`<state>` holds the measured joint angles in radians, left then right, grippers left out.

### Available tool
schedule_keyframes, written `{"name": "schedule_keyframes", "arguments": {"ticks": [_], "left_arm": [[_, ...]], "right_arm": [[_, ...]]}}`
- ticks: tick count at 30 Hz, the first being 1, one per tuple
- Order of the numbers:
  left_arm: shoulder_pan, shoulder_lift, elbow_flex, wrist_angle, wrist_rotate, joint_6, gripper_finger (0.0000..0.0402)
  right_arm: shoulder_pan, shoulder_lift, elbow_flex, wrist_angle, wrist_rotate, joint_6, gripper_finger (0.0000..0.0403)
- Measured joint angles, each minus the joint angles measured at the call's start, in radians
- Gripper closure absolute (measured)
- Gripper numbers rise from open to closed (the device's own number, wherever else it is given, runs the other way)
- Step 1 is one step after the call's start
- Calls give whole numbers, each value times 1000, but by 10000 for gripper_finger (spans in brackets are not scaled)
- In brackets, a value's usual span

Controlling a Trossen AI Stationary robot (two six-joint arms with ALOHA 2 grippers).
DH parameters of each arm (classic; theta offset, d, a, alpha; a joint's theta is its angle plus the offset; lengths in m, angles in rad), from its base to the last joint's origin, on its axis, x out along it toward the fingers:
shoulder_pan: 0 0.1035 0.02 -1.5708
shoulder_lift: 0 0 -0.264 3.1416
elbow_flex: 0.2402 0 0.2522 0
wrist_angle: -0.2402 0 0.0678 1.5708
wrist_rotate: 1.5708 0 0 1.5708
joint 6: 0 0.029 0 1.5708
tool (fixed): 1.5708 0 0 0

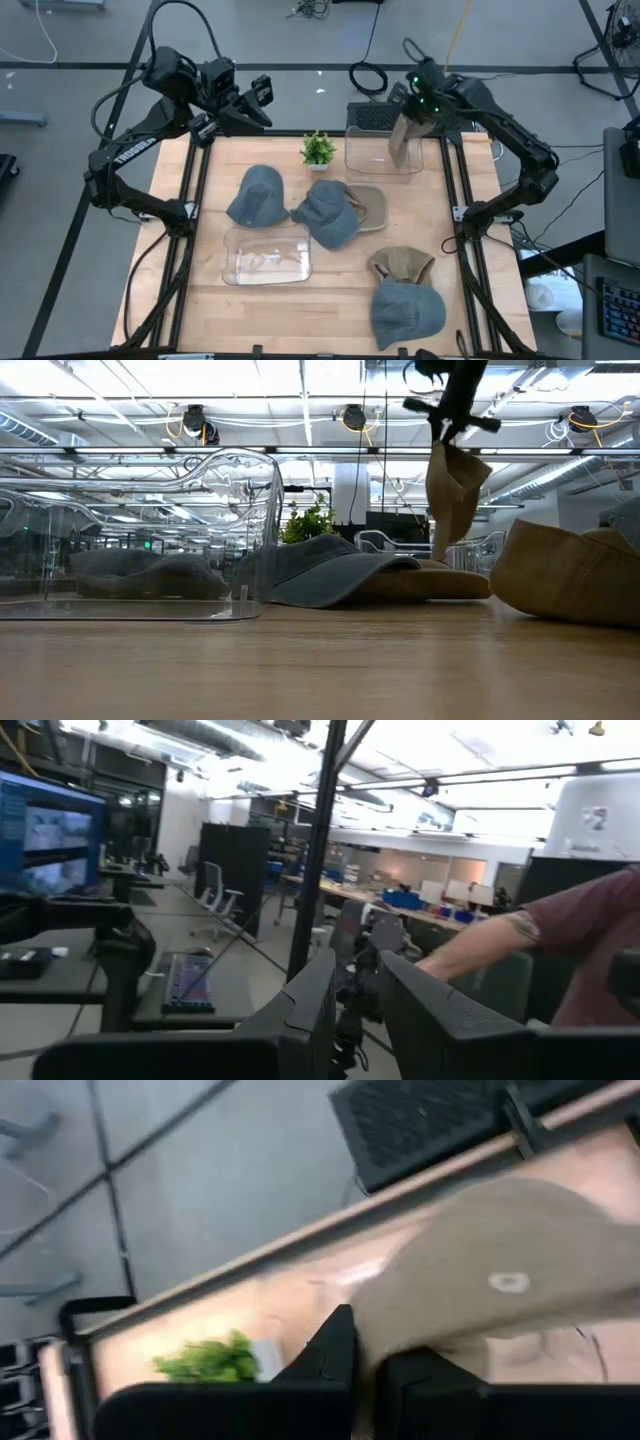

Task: Pick & Place hat
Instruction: Put the top left brown cap into the top transparent bin

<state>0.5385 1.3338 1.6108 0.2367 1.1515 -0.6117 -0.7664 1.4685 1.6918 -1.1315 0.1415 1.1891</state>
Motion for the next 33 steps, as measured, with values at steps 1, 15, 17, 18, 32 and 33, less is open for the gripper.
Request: {"name": "schedule_keyframes", "arguments": {"ticks": [1, 15, 17, 18, 32, 33], "left_arm": [[0, 0, 0, 0, 10, 0, 316], [49, 0, 0, 0, 24, 4, 316], [54, 0, 0, 0, 24, 5, 316], [57, 0, -1, 0, 24, 5, 316], [58, 0, -1, 0, 22, -4, 316], [58, 0, -1, 0, 21, -4, 316]], "right_arm": [[0, 0, -20, 0, -10, 0, 403], [0, -69, -62, -7, -146, -73, 403], [0, -83, -62, -41, -139, -79, 403], [0, -87, -62, -60, -127, -86, 403], [-28, -57, -62, -120, -123, -274, 403], [-28, -55, -62, -124, -137, -289, 403]]}}
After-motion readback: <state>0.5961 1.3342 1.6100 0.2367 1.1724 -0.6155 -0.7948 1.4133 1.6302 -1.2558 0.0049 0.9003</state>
